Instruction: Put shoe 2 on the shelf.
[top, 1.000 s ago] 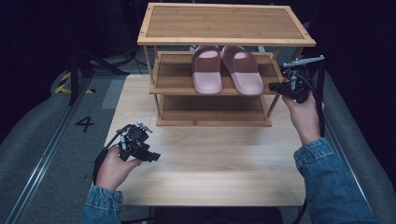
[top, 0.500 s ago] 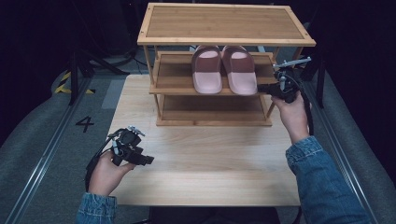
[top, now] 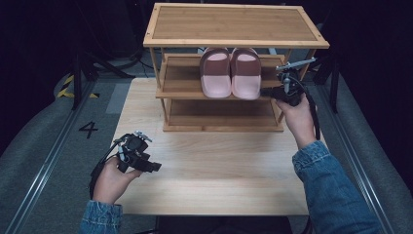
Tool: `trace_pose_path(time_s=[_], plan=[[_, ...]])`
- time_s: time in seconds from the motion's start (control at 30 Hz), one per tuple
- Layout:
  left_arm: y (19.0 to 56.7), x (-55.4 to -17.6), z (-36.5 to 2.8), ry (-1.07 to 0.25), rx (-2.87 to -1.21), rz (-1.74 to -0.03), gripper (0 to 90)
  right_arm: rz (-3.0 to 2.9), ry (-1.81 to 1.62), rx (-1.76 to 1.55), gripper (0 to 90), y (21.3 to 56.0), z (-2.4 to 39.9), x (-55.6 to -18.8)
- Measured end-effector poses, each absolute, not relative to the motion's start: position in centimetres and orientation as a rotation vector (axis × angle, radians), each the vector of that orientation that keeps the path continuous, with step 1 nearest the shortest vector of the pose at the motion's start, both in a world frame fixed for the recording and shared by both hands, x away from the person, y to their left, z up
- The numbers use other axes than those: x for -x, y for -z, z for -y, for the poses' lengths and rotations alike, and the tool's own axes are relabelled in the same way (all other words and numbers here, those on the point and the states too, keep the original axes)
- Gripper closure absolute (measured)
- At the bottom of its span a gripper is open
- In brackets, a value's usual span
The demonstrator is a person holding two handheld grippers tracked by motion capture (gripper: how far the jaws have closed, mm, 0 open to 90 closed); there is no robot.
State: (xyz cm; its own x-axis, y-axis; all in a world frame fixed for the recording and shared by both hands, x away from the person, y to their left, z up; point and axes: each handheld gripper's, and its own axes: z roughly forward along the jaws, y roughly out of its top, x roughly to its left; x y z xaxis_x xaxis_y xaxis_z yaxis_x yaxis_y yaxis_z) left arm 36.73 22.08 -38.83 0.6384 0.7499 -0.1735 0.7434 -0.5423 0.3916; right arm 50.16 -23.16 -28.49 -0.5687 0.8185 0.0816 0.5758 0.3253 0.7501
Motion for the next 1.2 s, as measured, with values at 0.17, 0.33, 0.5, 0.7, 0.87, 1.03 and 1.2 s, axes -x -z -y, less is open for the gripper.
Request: trace_pose_path(time_s=[0.17,0.33,0.5,0.7,0.87,1.03,1.2], plan=[[38.6,-36.8,-22.2,-0.028,-2.413,-1.185,38.2,-2.283,-1.123,-1.226,87.3,27.9,23.6,-49.4],[38.4,-36.9,-22.2,-0.04,-2.425,-1.17,38.1,-2.297,-1.139,-1.182,82.6,26.8,24.4,-47.8],[38.3,-37.0,-22.1,-0.052,-2.434,-1.176,38.1,-2.325,-1.181,-1.164,68.4,26.1,26.0,-46.3],[37.7,-37.1,-22.3,-0.075,-2.433,-1.161,37.6,-2.335,-1.16,-1.145,49.9,25.8,28.3,-43.8],[37.4,-37.2,-22.3,-0.083,-2.427,-1.167,37.3,-2.358,-1.17,-1.11,43.7,26.2,30.1,-41.7],[37.3,-37.1,-22.2,-0.077,-2.441,-1.152,37.2,-2.379,-1.109,-1.121,38.4,27.5,32.0,-40.0],[37.6,-37.5,-22.6,-0.069,-2.433,-1.163,37.1,-2.377,-1.192,-1.113,32.1,29.4,34.3,-38.5]])
